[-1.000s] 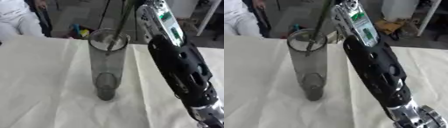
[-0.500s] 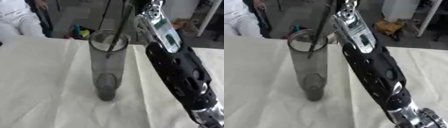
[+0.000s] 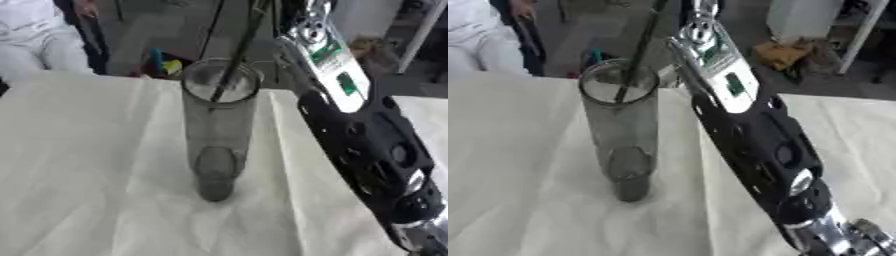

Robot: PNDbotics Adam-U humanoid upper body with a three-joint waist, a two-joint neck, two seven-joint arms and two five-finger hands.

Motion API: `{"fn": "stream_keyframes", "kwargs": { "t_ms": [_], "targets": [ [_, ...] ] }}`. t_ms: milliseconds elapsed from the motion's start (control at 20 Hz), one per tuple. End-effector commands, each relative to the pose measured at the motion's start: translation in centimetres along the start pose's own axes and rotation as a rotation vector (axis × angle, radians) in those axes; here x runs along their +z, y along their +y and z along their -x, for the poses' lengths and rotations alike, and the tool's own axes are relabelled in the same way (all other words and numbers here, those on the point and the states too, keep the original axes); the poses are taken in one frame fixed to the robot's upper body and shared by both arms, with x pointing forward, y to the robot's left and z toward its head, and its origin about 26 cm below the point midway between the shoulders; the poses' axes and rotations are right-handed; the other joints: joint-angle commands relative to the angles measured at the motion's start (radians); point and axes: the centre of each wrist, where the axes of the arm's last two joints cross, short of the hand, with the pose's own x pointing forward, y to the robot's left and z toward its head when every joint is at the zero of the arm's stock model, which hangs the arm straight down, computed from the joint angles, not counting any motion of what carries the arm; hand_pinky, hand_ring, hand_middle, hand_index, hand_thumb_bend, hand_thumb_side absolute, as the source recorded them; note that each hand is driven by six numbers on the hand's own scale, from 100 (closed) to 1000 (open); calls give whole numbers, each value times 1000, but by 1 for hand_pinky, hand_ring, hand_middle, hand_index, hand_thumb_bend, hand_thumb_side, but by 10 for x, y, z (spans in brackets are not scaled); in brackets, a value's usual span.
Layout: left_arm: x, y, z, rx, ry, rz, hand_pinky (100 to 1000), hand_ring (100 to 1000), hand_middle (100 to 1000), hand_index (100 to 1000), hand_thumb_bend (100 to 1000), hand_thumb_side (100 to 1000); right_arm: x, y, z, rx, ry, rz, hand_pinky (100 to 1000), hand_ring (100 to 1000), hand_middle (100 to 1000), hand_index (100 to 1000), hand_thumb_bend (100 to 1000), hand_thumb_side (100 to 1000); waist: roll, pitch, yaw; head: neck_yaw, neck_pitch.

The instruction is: Arrange flowers into the vase.

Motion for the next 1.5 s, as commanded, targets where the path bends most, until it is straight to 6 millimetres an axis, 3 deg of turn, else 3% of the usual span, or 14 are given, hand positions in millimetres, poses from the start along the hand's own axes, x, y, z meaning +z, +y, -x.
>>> {"fn": "stream_keyframes", "kwargs": {
  "t_ms": [50,400,600,750,1500],
  "targets": [
    [-6,6,-6,-14,-28,-8,694,794,737,859,100,969,-5,-7,-11,55,-70,3,115,196,127,186,100,870,-10,-11,-3,5,-5],
    [-5,7,-5,-21,-21,-12,694,793,736,859,100,967,-3,-18,-9,201,-120,-28,152,249,175,198,100,861,-12,-17,-10,17,-1],
    [-4,7,-5,-22,-18,-14,694,792,736,859,100,966,-1,-22,-7,319,-116,-48,259,325,240,253,100,893,-11,-20,-13,22,-1],
    [-4,8,-5,-23,-17,-15,694,792,736,858,100,965,0,-23,-7,393,-96,-87,284,343,261,277,100,911,-8,-22,-15,27,-1],
    [-2,9,-4,-30,-8,-20,695,788,733,856,100,962,4,-38,-9,520,-122,-155,361,388,300,327,100,934,-3,-24,-25,40,2]
  ]
}}
